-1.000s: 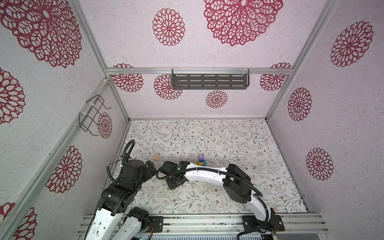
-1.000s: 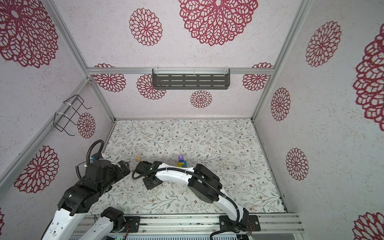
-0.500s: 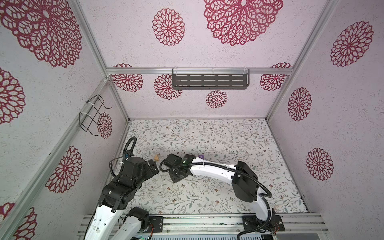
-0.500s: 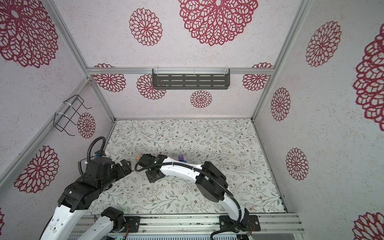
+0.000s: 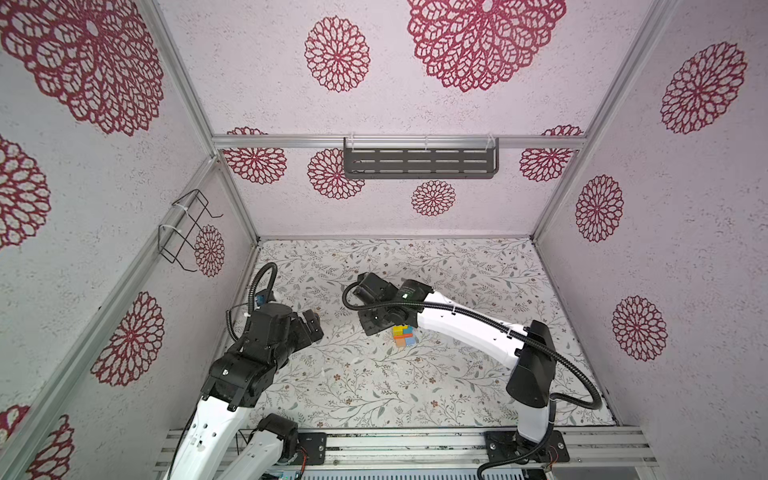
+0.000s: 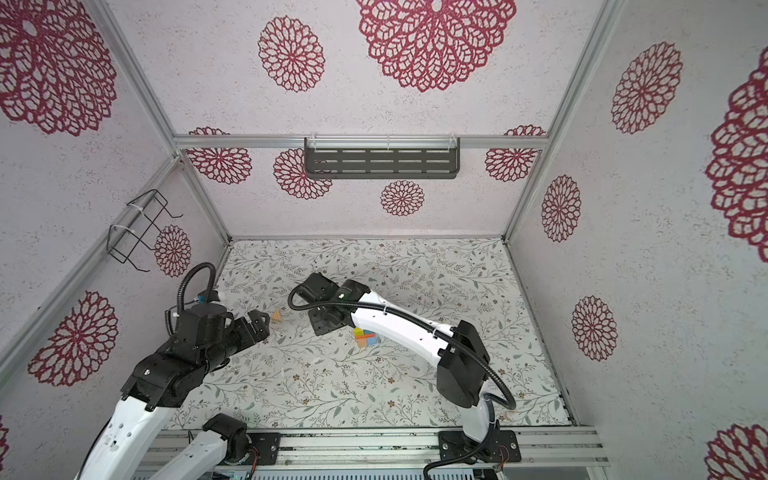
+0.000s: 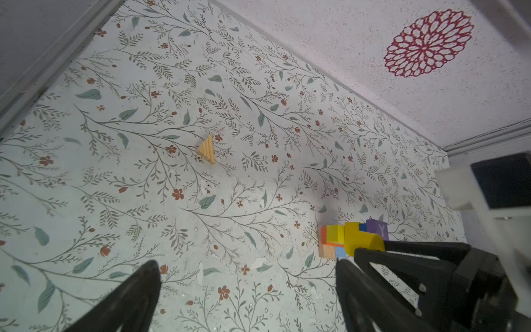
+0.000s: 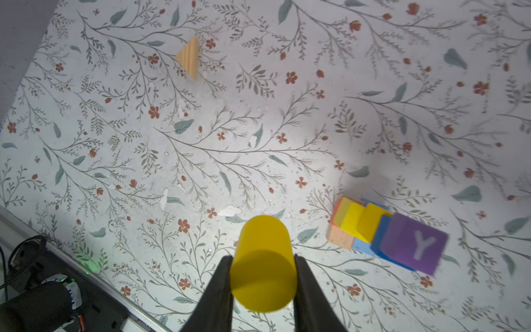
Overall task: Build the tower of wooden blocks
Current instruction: 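Lift the yellow cylinder with the right gripper and carry it over the stack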
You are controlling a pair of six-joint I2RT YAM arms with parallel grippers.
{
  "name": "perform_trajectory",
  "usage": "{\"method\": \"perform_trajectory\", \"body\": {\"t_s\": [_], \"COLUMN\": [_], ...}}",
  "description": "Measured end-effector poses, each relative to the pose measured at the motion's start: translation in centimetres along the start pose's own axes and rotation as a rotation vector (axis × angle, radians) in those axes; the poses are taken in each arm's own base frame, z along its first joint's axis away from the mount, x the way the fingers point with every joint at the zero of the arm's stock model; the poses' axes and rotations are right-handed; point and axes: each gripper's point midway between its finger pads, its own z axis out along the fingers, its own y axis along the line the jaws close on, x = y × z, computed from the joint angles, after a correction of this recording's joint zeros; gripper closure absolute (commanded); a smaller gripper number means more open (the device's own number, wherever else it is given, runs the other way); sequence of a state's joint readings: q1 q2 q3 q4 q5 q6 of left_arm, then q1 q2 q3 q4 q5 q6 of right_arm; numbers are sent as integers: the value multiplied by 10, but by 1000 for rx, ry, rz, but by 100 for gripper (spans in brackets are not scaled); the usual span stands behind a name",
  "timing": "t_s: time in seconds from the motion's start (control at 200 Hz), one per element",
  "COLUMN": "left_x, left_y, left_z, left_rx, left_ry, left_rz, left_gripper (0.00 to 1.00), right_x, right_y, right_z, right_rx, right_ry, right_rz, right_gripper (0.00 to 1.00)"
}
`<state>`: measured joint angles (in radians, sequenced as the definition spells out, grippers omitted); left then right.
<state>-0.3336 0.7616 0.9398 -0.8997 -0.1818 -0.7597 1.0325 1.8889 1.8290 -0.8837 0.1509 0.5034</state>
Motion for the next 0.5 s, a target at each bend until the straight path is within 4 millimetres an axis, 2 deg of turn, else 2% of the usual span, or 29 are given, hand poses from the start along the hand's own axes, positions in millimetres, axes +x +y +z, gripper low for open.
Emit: {"method": "perform_trajectory", "body": {"t_s": [0.285,0.5], "left_x": [21,36], "left_y": [-12,-24], "left_z": [47,71], "left_rx": [23,37], "left_ry": [89,135], "left_rz": [-7,8], "left_gripper": [3,3], "right_x": [-6,-3], "right_y": [-42,-60], "right_z": [-31,-34], "right_rx": [55,91], "right_ry": [-3,20], "right_rz": [28,33], "right_gripper": [77,77]}}
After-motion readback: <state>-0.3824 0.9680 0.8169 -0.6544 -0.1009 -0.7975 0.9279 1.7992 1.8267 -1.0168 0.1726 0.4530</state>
